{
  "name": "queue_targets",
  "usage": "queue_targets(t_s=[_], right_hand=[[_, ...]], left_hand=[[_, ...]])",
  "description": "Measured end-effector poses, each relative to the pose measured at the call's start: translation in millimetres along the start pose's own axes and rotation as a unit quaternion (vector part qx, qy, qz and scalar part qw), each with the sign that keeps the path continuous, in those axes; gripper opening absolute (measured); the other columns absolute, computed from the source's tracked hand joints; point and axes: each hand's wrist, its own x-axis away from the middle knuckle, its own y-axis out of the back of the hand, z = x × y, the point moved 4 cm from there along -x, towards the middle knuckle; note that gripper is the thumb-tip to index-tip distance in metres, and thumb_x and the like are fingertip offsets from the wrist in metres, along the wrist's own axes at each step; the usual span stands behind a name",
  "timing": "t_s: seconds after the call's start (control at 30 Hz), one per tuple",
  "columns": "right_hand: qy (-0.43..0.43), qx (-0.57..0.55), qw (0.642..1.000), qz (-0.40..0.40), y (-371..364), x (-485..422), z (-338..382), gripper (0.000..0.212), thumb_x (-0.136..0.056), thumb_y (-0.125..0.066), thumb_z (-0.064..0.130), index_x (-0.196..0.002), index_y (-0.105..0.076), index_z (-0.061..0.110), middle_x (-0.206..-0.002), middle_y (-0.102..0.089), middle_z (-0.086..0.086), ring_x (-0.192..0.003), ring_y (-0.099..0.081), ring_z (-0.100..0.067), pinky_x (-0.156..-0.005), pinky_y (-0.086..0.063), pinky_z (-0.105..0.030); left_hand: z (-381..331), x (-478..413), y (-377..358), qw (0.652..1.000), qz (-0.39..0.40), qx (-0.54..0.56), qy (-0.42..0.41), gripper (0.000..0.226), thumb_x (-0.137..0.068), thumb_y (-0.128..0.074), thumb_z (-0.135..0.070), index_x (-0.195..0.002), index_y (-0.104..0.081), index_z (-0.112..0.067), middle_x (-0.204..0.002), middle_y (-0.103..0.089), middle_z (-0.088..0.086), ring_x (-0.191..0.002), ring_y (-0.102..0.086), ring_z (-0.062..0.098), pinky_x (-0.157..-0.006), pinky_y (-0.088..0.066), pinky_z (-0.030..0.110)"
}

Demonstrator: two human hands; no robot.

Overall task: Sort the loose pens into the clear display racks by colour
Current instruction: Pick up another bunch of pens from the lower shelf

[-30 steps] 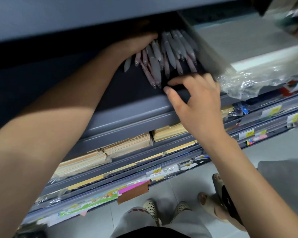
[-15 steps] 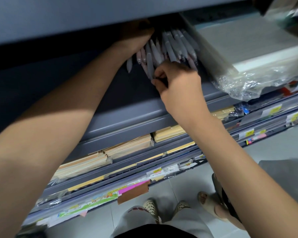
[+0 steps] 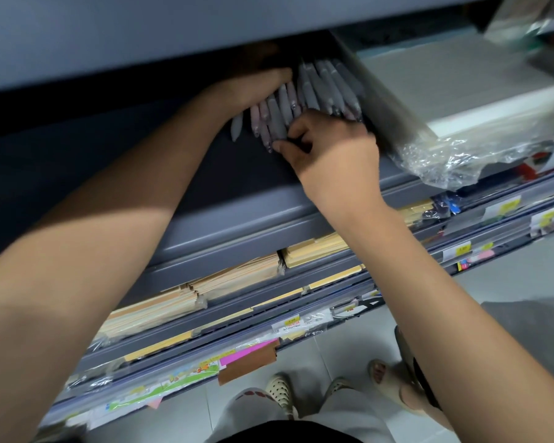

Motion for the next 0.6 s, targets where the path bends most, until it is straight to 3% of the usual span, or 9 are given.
queue_targets(t_s=[0.07,0.2,0.27,0.37,0.47,0.6], right_hand=[[-0.021,0.025,0.999,0.009,-5.7,-6.6,-0.1,0.029,-0.084,-0.067,0.048,-0.090,-0.067,0.020,-0.083,-0.072,-0.001,-0.084,-0.066,-0.027,-0.066,-0.049,-0.030],[-0.028,-0.023,0.999,-0.001,-2.2,-3.1,-3.2,0.024,-0.082,-0.071,0.044,-0.083,-0.069,0.020,-0.078,-0.071,0.000,-0.079,-0.066,-0.024,-0.066,-0.051,-0.032],[-0.026,-0.058,0.998,-0.018,5.7,2.6,-9.2,0.018,-0.083,-0.070,0.036,-0.086,-0.069,0.018,-0.081,-0.071,-0.001,-0.078,-0.066,-0.025,-0.068,-0.053,-0.037],[-0.039,-0.043,0.996,-0.074,15.7,7.5,-19.6,0.015,-0.087,-0.063,0.026,-0.096,-0.066,0.015,-0.092,-0.070,-0.007,-0.080,-0.065,-0.035,-0.067,-0.052,-0.041],[-0.059,-0.012,0.994,-0.086,16.0,6.3,-21.6,0.020,-0.088,-0.059,0.026,-0.103,-0.064,0.014,-0.097,-0.068,-0.010,-0.084,-0.062,-0.039,-0.066,-0.048,-0.037],[-0.089,0.003,0.994,-0.059,13.5,3.4,-24.3,0.019,-0.088,-0.056,0.023,-0.103,-0.068,0.020,-0.110,-0.069,-0.006,-0.092,-0.064,-0.035,-0.072,-0.047,-0.034]], left_hand=[[-0.1,0.8,0.4,1.000,0.001,-0.004,0.000,0.009,-0.089,-0.054,-0.032,-0.093,-0.062,-0.030,-0.077,-0.065,-0.001,-0.047,-0.064,0.010,-0.036,-0.042,0.018],[-0.1,-1.8,2.5,1.000,-0.023,-0.002,-0.009,0.011,-0.090,-0.058,-0.032,-0.101,-0.059,-0.034,-0.086,-0.059,-0.016,-0.066,-0.056,-0.007,-0.046,-0.042,0.007],[1.6,-3.5,2.1,1.000,-0.026,-0.004,-0.005,0.017,-0.091,-0.057,-0.032,-0.107,-0.060,-0.031,-0.089,-0.061,-0.014,-0.067,-0.057,-0.008,-0.050,-0.046,0.011],[4.1,-2.1,1.0,1.000,0.002,-0.025,0.015,0.036,-0.093,-0.052,-0.038,-0.122,-0.061,-0.020,-0.096,-0.065,-0.001,-0.078,-0.061,0.006,-0.048,-0.050,0.015],[3.4,0.9,0.0,0.999,0.021,-0.045,0.020,0.038,-0.093,-0.048,-0.041,-0.113,-0.066,-0.015,-0.090,-0.068,0.004,-0.075,-0.065,0.017,-0.042,-0.045,0.013],[2.2,0.1,0.6,1.000,0.003,-0.027,0.011,0.028,-0.089,-0.051,-0.044,-0.108,-0.062,-0.026,-0.089,-0.064,-0.008,-0.062,-0.064,-0.003,-0.049,-0.050,0.014]])
